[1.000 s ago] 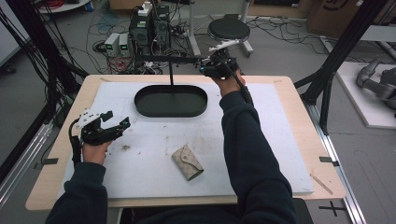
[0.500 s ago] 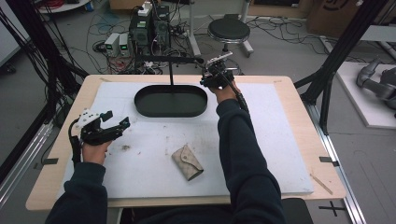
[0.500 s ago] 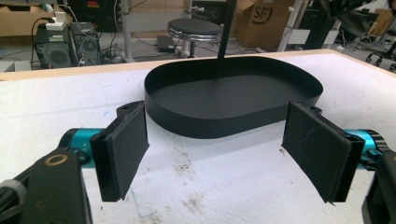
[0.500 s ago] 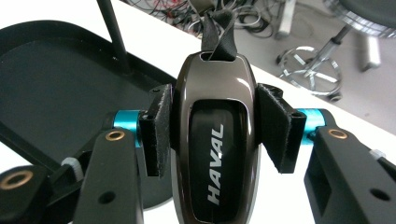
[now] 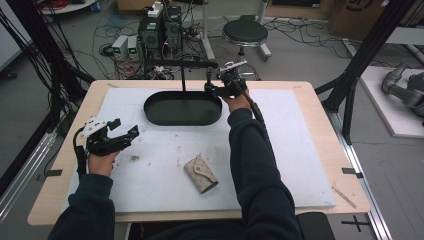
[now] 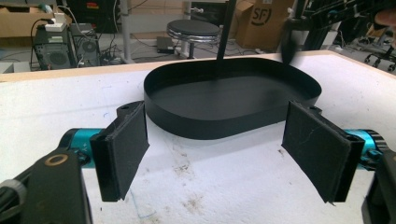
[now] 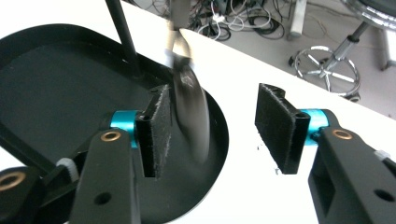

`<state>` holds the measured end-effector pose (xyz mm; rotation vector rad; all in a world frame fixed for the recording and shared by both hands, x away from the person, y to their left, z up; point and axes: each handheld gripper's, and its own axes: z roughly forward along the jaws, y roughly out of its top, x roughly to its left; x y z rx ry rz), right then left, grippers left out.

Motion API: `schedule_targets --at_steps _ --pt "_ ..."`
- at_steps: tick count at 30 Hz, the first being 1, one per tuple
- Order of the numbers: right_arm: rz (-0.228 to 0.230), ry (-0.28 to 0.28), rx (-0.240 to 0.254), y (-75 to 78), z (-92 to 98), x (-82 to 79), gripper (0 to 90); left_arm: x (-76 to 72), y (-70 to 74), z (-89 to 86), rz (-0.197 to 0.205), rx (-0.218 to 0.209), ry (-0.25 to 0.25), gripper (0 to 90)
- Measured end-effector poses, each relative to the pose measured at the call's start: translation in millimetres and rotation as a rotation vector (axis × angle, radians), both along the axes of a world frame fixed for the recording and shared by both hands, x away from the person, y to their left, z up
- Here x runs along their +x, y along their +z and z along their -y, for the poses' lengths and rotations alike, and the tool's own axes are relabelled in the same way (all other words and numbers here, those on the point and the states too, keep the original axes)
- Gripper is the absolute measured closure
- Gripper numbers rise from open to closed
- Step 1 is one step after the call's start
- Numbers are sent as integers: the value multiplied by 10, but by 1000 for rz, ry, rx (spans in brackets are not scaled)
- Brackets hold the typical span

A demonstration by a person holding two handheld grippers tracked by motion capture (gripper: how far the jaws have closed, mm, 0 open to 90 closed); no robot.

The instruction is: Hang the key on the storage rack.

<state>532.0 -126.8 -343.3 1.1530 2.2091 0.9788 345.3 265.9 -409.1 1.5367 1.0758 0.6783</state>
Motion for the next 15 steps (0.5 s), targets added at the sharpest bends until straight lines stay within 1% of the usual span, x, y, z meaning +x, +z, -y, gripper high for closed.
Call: schedule_targets --at_steps 2,3,6,8,9,11,12,13,14,15 --pt "12 9 -1 38 37 -18 461 -2 0 12 2 0 -3 223" --pt "11 14 9 60 61 -35 453 -2 1 15 2 4 -3 223" --pt "21 43 15 125 139 -91 407 -1 0 14 6 10 -6 223" --pt "17 59 9 164 200 -158 340 1 -2 11 7 6 -6 223" --pt "13 56 2 176 227 -200 302 1 -3 9 7 6 -4 223" --pt "-21 72 -5 194 290 -284 270 1 -1 6 9 4 -3 222" --pt "-11 77 -4 199 329 -348 269 0 0 4 11 4 -5 217" --pt "25 84 1 197 374 -427 268 -3 2 7 18 -4 -8 207" --pt "54 96 -2 193 427 -498 257 -9 8 8 28 -3 -11 201" --pt "47 95 -4 192 473 -560 226 -15 16 7 41 -2 -15 201"
